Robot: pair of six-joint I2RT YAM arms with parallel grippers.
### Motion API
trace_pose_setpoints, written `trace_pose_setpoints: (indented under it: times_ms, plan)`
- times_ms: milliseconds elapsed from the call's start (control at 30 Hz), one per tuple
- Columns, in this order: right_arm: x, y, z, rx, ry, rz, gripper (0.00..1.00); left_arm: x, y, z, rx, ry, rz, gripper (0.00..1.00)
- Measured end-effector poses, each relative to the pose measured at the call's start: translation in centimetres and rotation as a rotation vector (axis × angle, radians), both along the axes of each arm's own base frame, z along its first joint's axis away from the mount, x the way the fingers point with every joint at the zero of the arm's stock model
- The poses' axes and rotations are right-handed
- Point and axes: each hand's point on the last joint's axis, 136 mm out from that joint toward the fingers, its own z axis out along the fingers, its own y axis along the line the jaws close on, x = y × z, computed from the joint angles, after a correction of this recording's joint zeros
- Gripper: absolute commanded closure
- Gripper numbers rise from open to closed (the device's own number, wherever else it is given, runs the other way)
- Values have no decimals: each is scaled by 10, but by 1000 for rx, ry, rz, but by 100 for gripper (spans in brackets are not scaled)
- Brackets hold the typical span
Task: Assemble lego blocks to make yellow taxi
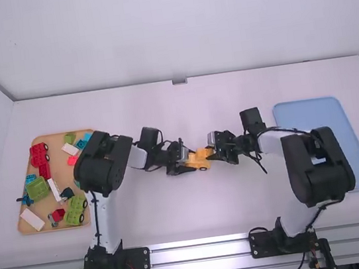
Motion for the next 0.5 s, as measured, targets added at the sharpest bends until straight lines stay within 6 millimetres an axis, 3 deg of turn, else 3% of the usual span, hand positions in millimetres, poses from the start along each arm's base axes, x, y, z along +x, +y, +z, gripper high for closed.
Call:
trace_pose_setpoints:
  times_ms: [67,233,500]
  plan:
    - [-7,6,-10,-3,40,20,95,1,1,0,-5,-10,40,62]
    - [-9,18,-10,5,30,45,96,-3,8,2,-22,-67,133,57]
    - [-10,23,-6,30,36,52,96,-23,23,-2,8,7,245,62]
